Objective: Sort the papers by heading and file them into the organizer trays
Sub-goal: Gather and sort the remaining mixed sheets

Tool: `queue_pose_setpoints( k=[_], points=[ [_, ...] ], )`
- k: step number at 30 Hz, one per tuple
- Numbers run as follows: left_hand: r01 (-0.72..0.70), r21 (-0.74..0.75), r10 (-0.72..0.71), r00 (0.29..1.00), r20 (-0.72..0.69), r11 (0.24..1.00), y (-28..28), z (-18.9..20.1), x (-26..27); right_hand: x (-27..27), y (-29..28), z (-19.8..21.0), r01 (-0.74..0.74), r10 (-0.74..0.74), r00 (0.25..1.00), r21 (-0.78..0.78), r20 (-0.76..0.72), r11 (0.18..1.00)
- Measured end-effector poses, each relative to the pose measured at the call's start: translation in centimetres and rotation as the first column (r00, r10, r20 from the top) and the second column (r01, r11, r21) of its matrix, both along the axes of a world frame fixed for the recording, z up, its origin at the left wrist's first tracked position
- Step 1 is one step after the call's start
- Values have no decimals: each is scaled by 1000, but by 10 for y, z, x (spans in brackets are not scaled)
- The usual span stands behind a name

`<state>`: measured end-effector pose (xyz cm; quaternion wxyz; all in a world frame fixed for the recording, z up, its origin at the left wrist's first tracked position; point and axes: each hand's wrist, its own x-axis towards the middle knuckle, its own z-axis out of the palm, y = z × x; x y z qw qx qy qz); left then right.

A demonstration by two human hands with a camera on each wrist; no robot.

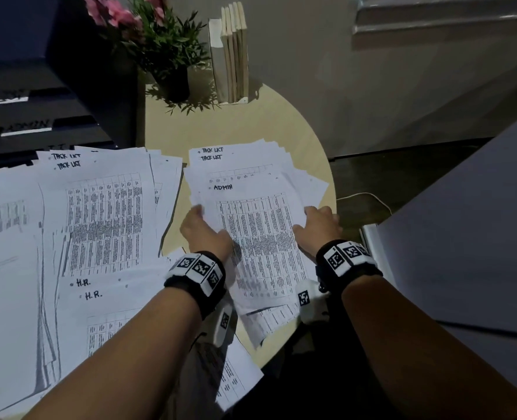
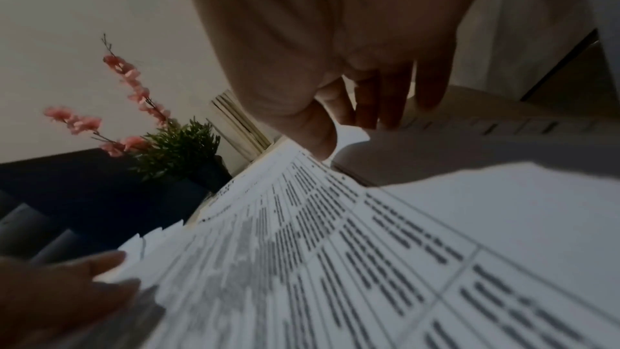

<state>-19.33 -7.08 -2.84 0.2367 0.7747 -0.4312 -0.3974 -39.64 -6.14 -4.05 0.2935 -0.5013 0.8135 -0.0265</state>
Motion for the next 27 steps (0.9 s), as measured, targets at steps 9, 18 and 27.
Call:
queue_pose_setpoints(
  k=[9,18,27],
  points=[
    [134,18,-134,990,-34,991,-12,4,-16,-1,12,-7,37,-37,998,-11,45,999],
    [24,-162,-90,907,-411,986,-13,29,37,-33,1,-18,342,-282,720,29,634,939],
    [34,-323,-168,902,-398,946,-18,56,34,5,6,54,424,46,619,-383,784,821]
  ],
)
